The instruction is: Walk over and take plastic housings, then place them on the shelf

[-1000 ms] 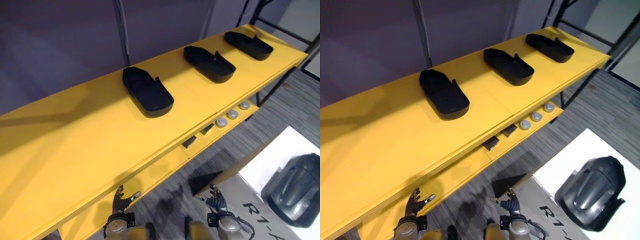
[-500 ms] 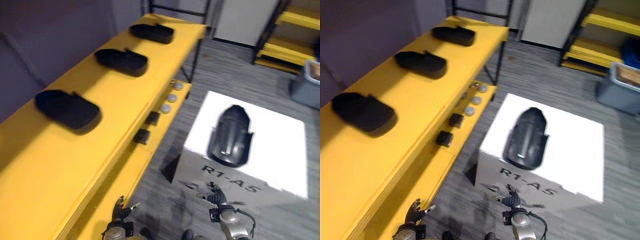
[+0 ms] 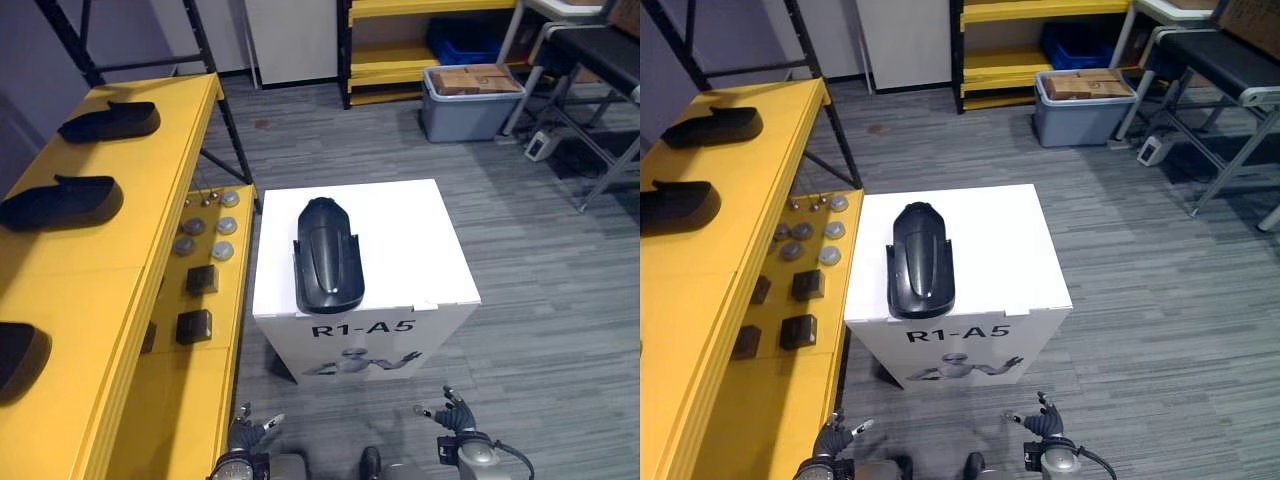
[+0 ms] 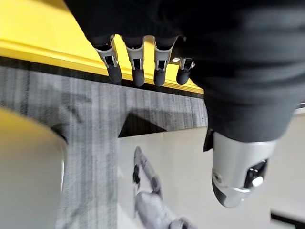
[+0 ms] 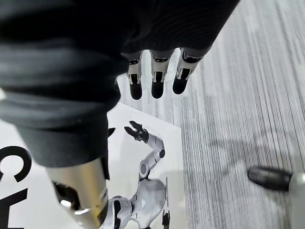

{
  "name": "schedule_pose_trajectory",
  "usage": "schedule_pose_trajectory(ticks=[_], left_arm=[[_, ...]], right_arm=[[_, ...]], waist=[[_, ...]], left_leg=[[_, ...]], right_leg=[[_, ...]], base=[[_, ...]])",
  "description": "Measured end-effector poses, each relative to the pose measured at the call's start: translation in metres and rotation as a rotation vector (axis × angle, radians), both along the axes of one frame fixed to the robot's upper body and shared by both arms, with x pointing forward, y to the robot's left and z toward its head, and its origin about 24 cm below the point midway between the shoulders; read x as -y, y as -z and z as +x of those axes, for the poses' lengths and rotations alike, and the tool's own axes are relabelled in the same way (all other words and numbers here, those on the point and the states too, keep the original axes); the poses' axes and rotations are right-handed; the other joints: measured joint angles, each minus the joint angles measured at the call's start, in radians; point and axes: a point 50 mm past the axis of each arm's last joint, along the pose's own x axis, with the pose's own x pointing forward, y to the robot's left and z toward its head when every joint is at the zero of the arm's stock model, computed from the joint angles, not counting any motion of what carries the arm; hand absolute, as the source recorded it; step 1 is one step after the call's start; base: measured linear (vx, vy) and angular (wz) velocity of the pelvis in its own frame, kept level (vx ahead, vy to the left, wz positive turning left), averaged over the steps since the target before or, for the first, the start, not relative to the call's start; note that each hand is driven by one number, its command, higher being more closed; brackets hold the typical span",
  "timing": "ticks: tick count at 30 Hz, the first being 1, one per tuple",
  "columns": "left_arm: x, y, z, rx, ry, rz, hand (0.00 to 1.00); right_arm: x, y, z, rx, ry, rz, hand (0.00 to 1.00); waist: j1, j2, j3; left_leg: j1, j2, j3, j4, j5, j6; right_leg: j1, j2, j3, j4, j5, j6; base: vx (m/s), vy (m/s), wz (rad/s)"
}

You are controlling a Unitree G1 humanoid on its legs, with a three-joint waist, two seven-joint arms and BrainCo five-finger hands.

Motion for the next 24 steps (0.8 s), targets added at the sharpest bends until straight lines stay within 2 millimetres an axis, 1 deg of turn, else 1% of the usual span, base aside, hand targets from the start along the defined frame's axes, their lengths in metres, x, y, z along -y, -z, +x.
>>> schedule_pose_trajectory(ticks=[1, 3, 4, 6, 7, 9, 10, 11, 12, 13, 14, 15, 16, 18, 19, 20, 21, 22, 23, 24], left_arm=[[-0.001, 0.0, -0.001, -0.003, -0.001, 0.004, 0.0], [-0.002, -0.001, 0.002, 0.003, 0.002, 0.009, 0.0], [-0.001, 0.0, 0.002, 0.002, 0.002, 0.003, 0.0], [0.0, 0.0, 0.001, -0.001, 0.001, 0.001, 0.0], [-0.002, 0.0, 0.001, 0.0, -0.001, 0.009, 0.0], [-0.005, -0.001, 0.0, 0.0, -0.001, 0.015, 0.0], [-0.007, -0.002, 0.001, 0.004, -0.002, 0.023, 0.0], [-0.007, -0.002, 0.0, 0.005, -0.004, 0.025, 0.0], [-0.008, -0.003, -0.001, 0.007, -0.006, 0.026, 0.0], [-0.007, -0.003, 0.0, 0.01, -0.006, 0.025, 0.0], [-0.007, -0.003, -0.001, 0.01, -0.007, 0.024, 0.0], [-0.007, -0.004, -0.001, 0.011, -0.008, 0.025, 0.0], [-0.008, -0.004, -0.002, 0.011, -0.01, 0.025, 0.0], [-0.009, -0.005, -0.004, 0.019, -0.016, 0.027, 0.0], [-0.009, -0.006, -0.004, 0.021, -0.018, 0.027, 0.0], [-0.009, -0.006, -0.005, 0.021, -0.021, 0.026, 0.0], [-0.01, -0.005, -0.007, 0.017, -0.021, 0.025, 0.0], [-0.01, -0.005, -0.009, 0.012, -0.022, 0.025, 0.0], [-0.009, -0.004, -0.01, 0.008, -0.023, 0.024, 0.0], [-0.008, -0.003, -0.014, -0.001, -0.024, 0.018, 0.0]], right_arm=[[-0.002, 0.002, -0.004, -0.004, 0.021, 0.016, 0.0], [-0.004, 0.002, -0.01, 0.002, 0.071, 0.047, 0.0], [-0.004, 0.001, -0.009, 0.017, 0.084, 0.053, 0.0], [-0.001, -0.004, -0.007, 0.05, 0.123, 0.061, 0.0], [0.008, -0.009, -0.005, 0.089, 0.194, 0.057, 0.0], [0.018, -0.014, -0.002, 0.122, 0.246, 0.041, 0.0], [0.03, -0.021, -0.001, 0.159, 0.317, 0.016, 0.0], [0.035, -0.023, -0.001, 0.169, 0.345, 0.006, 0.0], [0.045, -0.026, -0.005, 0.179, 0.402, -0.016, 0.0], [0.057, -0.03, -0.008, 0.198, 0.461, -0.04, 0.0], [0.063, -0.034, -0.008, 0.216, 0.487, -0.054, 0.0], [0.074, -0.042, -0.008, 0.252, 0.524, -0.083, 0.0], [0.081, -0.048, -0.008, 0.277, 0.541, -0.101, 0.0], [0.105, -0.079, -0.003, 0.41, 0.593, -0.179, 0.0], [0.109, -0.089, -0.001, 0.446, 0.588, -0.203, 0.0], [0.115, -0.109, 0.007, 0.531, 0.565, -0.243, 0.0], [0.117, -0.13, 0.015, 0.619, 0.538, -0.271, 0.0], [0.117, -0.144, 0.02, 0.678, 0.523, -0.286, 0.0], [0.116, -0.152, 0.023, 0.714, 0.514, -0.292, 0.0], [0.112, -0.164, 0.03, 0.771, 0.487, -0.296, 0.0]], waist=[[0.0, -0.006, -0.005], [0.002, -0.016, -0.01], [0.002, -0.017, -0.011], [0.002, -0.018, -0.013], [0.002, -0.025, -0.021], [0.003, -0.032, -0.026], [0.004, -0.041, -0.031], [0.003, -0.044, -0.033], [0.004, -0.053, -0.04], [0.004, -0.056, -0.041], [0.004, -0.057, -0.042], [0.003, -0.06, -0.043], [0.003, -0.062, -0.045], [-0.006, -0.068, -0.06], [-0.009, -0.069, -0.063], [-0.013, -0.073, -0.068], [-0.017, -0.081, -0.076], [-0.018, -0.091, -0.084], [-0.018, -0.096, -0.088], [-0.019, -0.102, -0.092]], left_leg=[[0.004, -0.007, 0.001, -0.015, -0.004, 0.0], [0.027, -0.035, 0.003, -0.068, 0.009, 0.017], [0.04, -0.049, 0.006, -0.085, 0.023, 0.033], [0.063, -0.059, 0.01, -0.101, 0.025, 0.036], [0.088, -0.065, 0.011, -0.119, 0.025, 0.036], [0.1, -0.066, 0.011, -0.131, 0.025, 0.036], [0.114, -0.066, 0.013, -0.138, 0.025, 0.035], [0.121, -0.065, 0.014, -0.14, 0.022, 0.031], [0.128, -0.064, 0.016, -0.14, 0.018, 0.025], [0.137, -0.061, 0.021, -0.141, 0.016, 0.021], [0.14, -0.06, 0.027, -0.141, 0.014, 0.018], [0.147, -0.058, 0.04, -0.143, 0.013, 0.017], [0.152, -0.058, 0.044, -0.145, 0.013, 0.017], [0.154, -0.058, 0.053, -0.147, 0.008, 0.009], [0.155, -0.059, 0.054, -0.147, 0.008, 0.009], [0.156, -0.059, 0.06, -0.147, 0.008, 0.009], [0.158, -0.062, 0.062, -0.147, 0.008, 0.009], [0.157, -0.064, 0.062, -0.148, 0.008, 0.01], [0.158, -0.065, 0.062, -0.148, 0.008, 0.01], [0.159, -0.063, 0.061, -0.147, 0.008, 0.01]], right_leg=[[0.007, -0.009, -0.001, 0.001, -0.005, 0.006], [0.001, -0.039, -0.003, 0.012, -0.014, 0.015], [-0.002, -0.053, -0.004, 0.026, -0.023, 0.022], [0.007, -0.065, -0.006, 0.04, -0.03, 0.03], [0.024, -0.073, -0.008, 0.041, -0.038, 0.042], [0.031, -0.075, -0.01, 0.041, -0.043, 0.049], [0.04, -0.075, -0.01, 0.041, -0.045, 0.053], [0.046, -0.075, -0.011, 0.041, -0.047, 0.056], [0.049, -0.075, -0.009, 0.049, -0.055, 0.068], [0.049, -0.074, -0.007, 0.062, -0.058, 0.072], [0.049, -0.074, -0.006, 0.067, -0.059, 0.074], [0.048, -0.074, -0.001, 0.073, -0.062, 0.078], [0.05, -0.074, 0.001, 0.073, -0.062, 0.078], [0.048, -0.076, 0.004, 0.074, -0.068, 0.081], [0.048, -0.076, 0.005, 0.075, -0.068, 0.081], [0.045, -0.077, 0.007, 0.082, -0.072, 0.08], [0.04, -0.08, 0.01, 0.096, -0.084, 0.075], [0.039, -0.082, 0.01, 0.098, -0.092, 0.065], [0.038, -0.082, 0.011, 0.1, -0.095, 0.062], [0.037, -0.08, 0.011, 0.104, -0.095, 0.06]], base=[[0.15, 0.137, -0.05], [0.21, 0.144, 0.11], [0.23, 0.137, 0.07], [0.17, 0.093, 0.07], [0.15, 0.067, 0.09], [0.14, 0.038, 0.05], [0.12, 0.019, 0.01], [0.13, 0.016, -0.02], [0.09, 0.004, -0.05], [0.08, 0.001, -0.07], [0.07, 0.003, -0.14], [0.05, 0.005, -0.17], [0.04, 0.003, -0.21], [0.02, 0.006, -0.13], [0.01, 0.014, -0.06], [-0.01, 0.009, -0.04], [-0.02, 0.0, -0.03], [0.0, 0.0, 0.0], [-0.05, -0.035, 0.0], [-0.05, -0.036, -0.02]])
